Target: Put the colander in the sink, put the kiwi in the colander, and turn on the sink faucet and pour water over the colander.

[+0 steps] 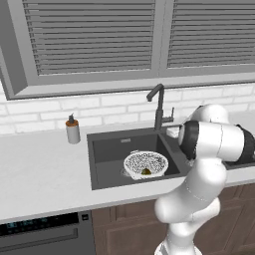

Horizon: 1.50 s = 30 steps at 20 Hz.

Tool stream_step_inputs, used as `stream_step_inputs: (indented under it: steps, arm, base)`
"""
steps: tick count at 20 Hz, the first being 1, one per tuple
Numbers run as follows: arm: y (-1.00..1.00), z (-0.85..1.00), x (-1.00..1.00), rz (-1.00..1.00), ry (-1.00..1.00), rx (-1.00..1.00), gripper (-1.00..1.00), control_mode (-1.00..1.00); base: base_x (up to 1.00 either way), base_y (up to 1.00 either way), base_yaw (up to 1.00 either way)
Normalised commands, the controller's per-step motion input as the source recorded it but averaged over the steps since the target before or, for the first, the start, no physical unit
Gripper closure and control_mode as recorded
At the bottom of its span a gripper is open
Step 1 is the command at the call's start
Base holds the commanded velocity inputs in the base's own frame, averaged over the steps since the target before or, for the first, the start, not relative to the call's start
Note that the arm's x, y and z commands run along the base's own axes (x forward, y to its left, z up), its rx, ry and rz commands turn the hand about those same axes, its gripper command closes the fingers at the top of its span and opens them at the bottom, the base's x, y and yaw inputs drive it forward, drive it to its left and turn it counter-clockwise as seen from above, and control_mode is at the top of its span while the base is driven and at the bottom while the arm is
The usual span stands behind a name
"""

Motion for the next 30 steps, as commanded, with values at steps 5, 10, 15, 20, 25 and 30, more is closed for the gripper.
stream_step_inputs:
  steps: [5,10,15,20,25,30]
  arm:
    - [-0.28,0.0,0.19,0.0,0.0,0.02,-1.0,-1.0]
    - [-0.36,0.0,0.38,0.0,0.0,0.0,-1.0,-1.0]
    - [-0.22,-0.03,0.56,0.0,0.0,0.0,-1.0,-1.0]
    - [-0.01,-0.21,0.51,0.0,-0.02,0.0,-1.0,-1.0]
    - [0.0,-0.17,0.38,0.0,-0.05,0.0,-1.0,-1.0]
    - [0.0,-0.04,0.28,0.0,-0.04,0.0,-1.0,-1.0]
  base:
    - [0.0,0.0,0.0]
    - [0.0,0.0,0.0]
    - [0.0,0.0,0.0]
    - [0.0,0.0,0.0]
    - [0.0,0.0,0.0]
    - [0.0,0.0,0.0]
